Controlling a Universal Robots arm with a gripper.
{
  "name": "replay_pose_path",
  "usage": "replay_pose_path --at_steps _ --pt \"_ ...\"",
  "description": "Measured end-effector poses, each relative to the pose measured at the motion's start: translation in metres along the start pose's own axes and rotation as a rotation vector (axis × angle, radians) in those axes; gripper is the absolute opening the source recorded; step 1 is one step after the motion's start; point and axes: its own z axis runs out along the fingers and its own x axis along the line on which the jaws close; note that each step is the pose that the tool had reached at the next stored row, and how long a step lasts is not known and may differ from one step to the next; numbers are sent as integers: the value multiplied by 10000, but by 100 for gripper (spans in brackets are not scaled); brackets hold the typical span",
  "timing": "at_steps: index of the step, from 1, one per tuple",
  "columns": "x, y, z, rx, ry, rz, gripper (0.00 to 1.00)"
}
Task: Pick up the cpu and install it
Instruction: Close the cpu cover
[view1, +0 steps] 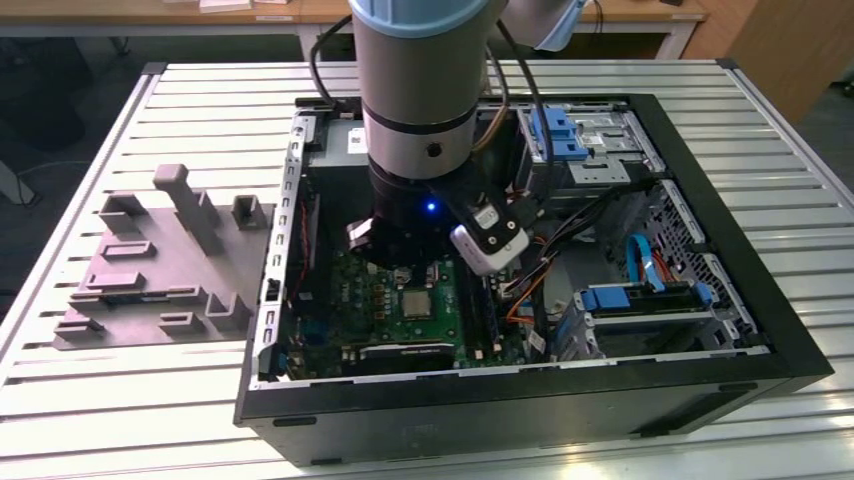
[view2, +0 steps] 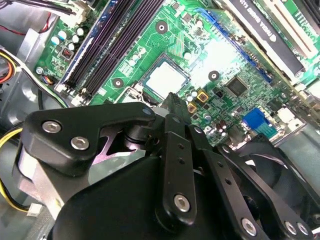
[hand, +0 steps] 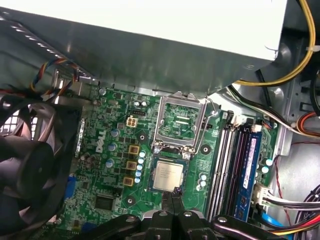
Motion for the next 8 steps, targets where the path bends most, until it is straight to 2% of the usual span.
replay_pose_path --at_steps 8 --pt "0 0 1 -6 14 -789 11"
